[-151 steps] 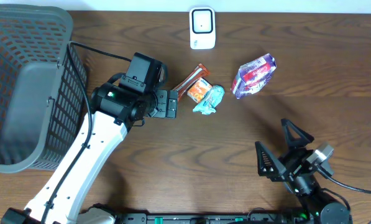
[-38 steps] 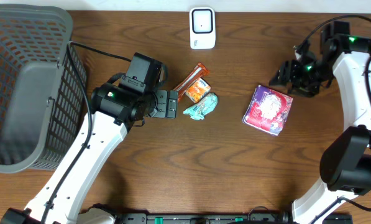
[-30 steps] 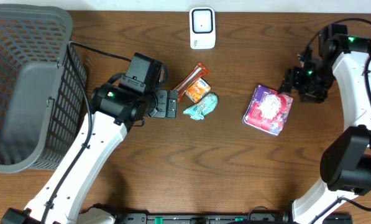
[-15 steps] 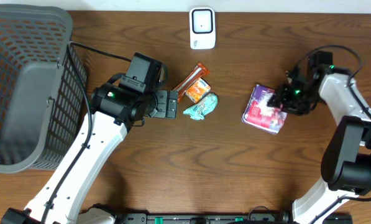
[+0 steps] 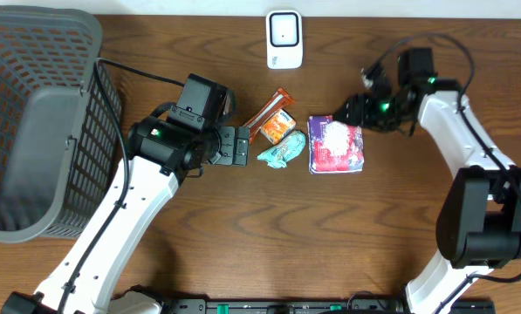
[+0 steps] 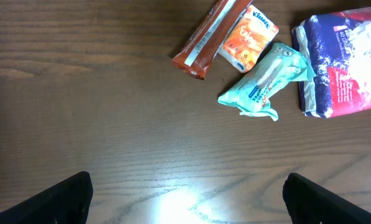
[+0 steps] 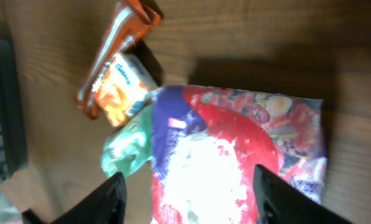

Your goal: Scan the item barcode

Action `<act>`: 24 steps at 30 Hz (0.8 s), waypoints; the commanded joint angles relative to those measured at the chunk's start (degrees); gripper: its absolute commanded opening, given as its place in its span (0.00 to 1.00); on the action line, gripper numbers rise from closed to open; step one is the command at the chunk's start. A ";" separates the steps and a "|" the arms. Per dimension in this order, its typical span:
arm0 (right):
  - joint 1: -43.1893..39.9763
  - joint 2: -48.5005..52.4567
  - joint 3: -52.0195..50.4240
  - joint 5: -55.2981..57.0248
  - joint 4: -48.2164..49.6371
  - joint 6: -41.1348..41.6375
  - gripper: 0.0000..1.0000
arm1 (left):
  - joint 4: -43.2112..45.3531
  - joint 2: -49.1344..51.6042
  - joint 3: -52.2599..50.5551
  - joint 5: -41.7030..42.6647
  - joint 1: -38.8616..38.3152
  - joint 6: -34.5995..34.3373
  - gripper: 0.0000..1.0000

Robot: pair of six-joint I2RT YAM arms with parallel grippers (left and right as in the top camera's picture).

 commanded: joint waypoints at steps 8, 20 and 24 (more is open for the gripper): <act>-0.57 -0.33 11.02 17.57 -19.93 0.24 0.77 | -0.24 0.17 0.20 0.48 0.24 -0.02 0.98; -0.39 -0.24 -3.32 13.05 -11.72 -3.37 0.43 | -0.22 0.17 0.20 0.48 0.24 -0.02 0.98; -0.42 -0.24 -7.43 14.53 -9.29 -3.34 0.24 | -0.24 0.17 0.20 0.48 0.24 -0.02 0.98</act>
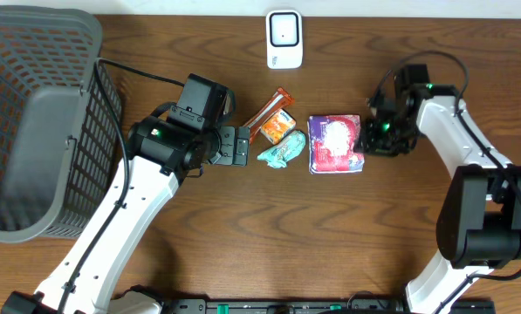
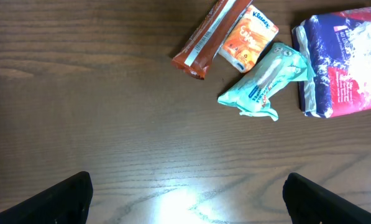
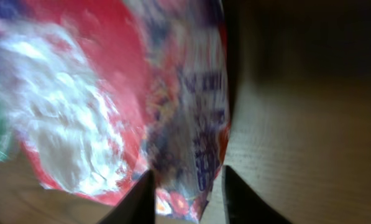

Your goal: Scan the item barcode

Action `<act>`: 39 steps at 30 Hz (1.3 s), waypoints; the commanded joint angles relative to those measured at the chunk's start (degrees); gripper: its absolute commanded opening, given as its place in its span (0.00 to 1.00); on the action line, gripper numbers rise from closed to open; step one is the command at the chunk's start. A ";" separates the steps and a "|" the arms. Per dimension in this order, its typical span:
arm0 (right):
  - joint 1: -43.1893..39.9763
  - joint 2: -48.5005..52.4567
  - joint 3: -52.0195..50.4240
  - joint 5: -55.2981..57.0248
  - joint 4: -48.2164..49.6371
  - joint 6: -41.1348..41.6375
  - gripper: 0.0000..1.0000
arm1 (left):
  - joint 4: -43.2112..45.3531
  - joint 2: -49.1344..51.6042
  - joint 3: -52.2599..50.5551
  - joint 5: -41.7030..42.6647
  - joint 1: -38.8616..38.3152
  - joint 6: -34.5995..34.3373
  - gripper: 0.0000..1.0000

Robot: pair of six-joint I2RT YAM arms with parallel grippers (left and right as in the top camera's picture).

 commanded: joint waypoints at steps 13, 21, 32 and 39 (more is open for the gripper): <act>-0.44 -0.20 -2.47 12.24 -1.18 6.62 0.16 | -0.24 0.17 0.20 0.48 0.24 -0.02 0.98; -0.44 -0.20 -2.47 15.41 -2.03 7.48 0.21 | -0.24 0.17 0.20 0.48 0.24 -0.02 0.98; -0.39 -0.20 3.06 7.85 -4.50 7.45 0.26 | -0.26 0.17 0.20 0.48 0.24 -0.02 0.98; 0.76 -0.20 10.67 6.58 -7.82 7.45 0.33 | -0.24 0.17 0.20 0.48 0.24 -0.02 0.98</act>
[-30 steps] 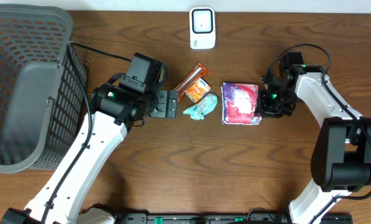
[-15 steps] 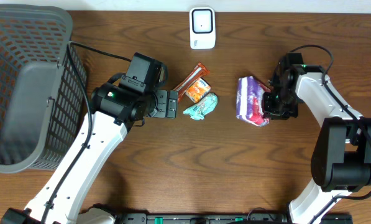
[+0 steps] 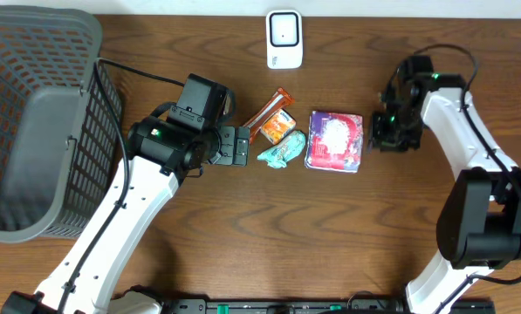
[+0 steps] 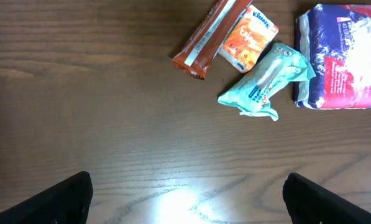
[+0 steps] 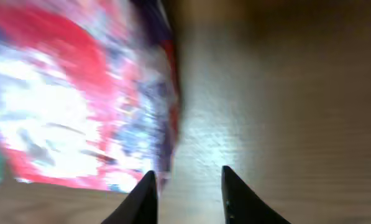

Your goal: Scan the item barcode

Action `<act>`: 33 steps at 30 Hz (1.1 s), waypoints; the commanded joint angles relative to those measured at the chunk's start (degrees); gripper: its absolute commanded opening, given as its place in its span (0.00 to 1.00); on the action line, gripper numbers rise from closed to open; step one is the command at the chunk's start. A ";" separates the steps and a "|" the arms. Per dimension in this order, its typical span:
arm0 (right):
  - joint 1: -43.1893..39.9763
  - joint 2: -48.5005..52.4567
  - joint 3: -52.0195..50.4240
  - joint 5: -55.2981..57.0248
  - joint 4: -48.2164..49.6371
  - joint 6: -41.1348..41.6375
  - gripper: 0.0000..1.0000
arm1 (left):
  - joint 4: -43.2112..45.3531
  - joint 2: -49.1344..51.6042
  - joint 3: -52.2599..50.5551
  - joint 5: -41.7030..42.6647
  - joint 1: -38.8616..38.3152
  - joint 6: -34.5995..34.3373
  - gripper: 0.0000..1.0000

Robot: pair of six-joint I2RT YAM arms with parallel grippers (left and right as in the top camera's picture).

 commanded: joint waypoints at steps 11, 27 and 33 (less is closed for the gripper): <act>0.87 -0.15 2.95 -1.75 1.92 0.46 0.82 | -0.26 0.17 0.20 0.48 0.24 -0.02 0.98; -2.25 -0.15 -6.08 -14.34 12.96 -1.20 0.90 | -0.26 0.17 0.20 0.48 0.24 -0.02 0.98; -6.54 -0.15 -11.17 -30.51 19.76 -6.54 0.86 | -0.24 0.17 0.20 0.48 0.24 -0.02 0.98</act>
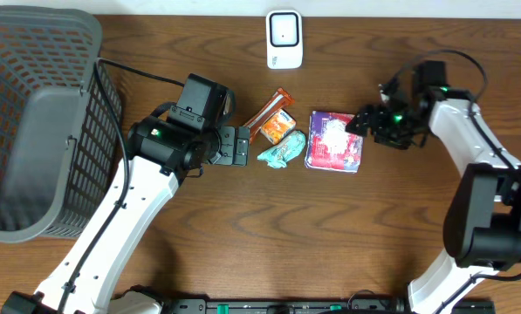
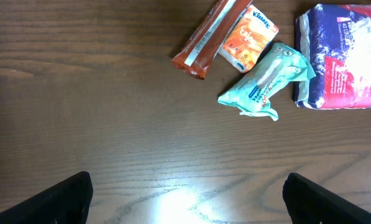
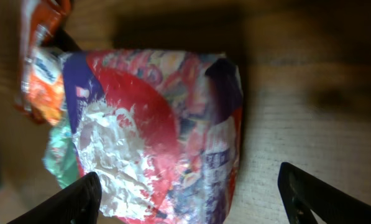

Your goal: Scan the item barcode

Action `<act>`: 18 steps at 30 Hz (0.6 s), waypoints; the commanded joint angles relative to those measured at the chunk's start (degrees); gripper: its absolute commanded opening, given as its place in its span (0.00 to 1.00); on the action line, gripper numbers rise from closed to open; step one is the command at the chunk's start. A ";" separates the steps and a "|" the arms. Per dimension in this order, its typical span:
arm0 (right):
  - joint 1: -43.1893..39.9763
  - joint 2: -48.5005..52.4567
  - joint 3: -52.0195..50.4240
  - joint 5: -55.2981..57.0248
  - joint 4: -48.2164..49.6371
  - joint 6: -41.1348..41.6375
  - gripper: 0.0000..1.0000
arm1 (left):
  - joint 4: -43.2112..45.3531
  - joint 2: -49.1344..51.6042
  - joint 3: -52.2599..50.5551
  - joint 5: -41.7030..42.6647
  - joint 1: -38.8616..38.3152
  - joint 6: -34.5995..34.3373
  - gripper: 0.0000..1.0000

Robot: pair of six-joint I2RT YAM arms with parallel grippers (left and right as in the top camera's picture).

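Observation:
A purple and red bag (image 1: 335, 142) lies flat on the wooden table (image 1: 243, 253), right of a teal wipes pack (image 1: 282, 152), an orange Kleenex pack (image 1: 279, 126) and a brown bar (image 1: 269, 108). The white scanner (image 1: 284, 39) stands at the far edge. My right gripper (image 1: 366, 121) hovers at the bag's upper right corner; in the right wrist view it (image 3: 188, 202) is open wide over the bag (image 3: 154, 137). My left gripper (image 1: 242, 146) is open, left of the teal pack (image 2: 267, 81), nothing between its fingers (image 2: 64, 200).
A large dark mesh basket (image 1: 16, 52) with a grey liner stands at the left edge. Bare table (image 2: 110, 124) lies under the left gripper. The bag (image 2: 343, 59) shows at the right edge of the left wrist view.
My right gripper's jaws stood narrow off the bag's right edge; now they are wide open and the gripper sits nearer the bag's upper right corner. The bag and the left arm have not moved.
My right gripper first hovered open above the bag's upper right. Then its jaws were narrowed at the bag's right edge. By 1.1 s ago the bag had turned slightly and the gripper stood off its edge. Now it is open wide over the bag. The left arm stayed still.

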 commanded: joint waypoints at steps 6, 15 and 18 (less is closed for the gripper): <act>-1.14 -0.15 -9.99 -12.72 10.08 -3.39 0.85 | -0.26 0.17 0.20 0.48 0.24 -0.02 0.98; 1.53 -0.15 -17.14 -11.78 22.56 4.48 0.56 | -0.24 0.17 0.20 0.48 0.24 -0.02 0.98; 2.10 -0.26 -16.17 -11.06 22.25 4.48 0.28 | -0.26 0.17 0.20 0.48 0.24 -0.02 0.98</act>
